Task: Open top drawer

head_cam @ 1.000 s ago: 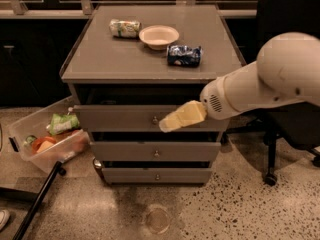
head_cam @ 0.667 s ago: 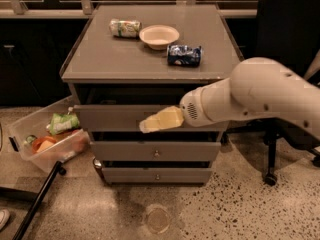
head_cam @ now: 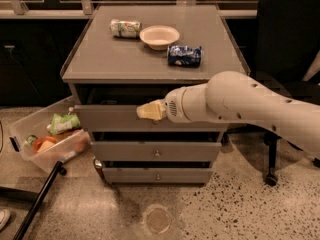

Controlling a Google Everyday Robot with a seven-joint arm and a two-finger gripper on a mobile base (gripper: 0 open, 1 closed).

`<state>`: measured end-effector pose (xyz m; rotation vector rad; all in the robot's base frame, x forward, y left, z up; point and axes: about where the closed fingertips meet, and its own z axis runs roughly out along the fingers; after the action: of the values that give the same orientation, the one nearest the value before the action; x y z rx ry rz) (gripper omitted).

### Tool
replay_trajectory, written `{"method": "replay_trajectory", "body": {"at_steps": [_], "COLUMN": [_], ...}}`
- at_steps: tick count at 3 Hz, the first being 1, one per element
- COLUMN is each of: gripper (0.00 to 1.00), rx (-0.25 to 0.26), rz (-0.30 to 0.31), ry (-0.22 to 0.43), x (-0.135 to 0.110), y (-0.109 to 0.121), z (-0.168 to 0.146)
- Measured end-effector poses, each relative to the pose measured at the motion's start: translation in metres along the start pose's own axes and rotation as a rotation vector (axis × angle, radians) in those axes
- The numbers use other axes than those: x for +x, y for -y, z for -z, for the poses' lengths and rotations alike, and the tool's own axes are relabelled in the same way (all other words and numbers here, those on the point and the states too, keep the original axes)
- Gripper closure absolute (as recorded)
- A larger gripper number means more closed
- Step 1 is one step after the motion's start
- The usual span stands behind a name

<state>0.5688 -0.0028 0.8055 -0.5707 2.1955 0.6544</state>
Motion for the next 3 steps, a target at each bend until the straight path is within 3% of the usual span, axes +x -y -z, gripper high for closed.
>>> {"method": "replay_trajectory", "body": {"at_steps": [2,3], "gripper": [0.89,1.00], "rx": [0.000,0.008], "rz": [0.000,0.010], "ry": [0.000,0.017], "x": [0.000,-0.002], "y": [0.000,0.008], "z": [0.000,-0.014]}}
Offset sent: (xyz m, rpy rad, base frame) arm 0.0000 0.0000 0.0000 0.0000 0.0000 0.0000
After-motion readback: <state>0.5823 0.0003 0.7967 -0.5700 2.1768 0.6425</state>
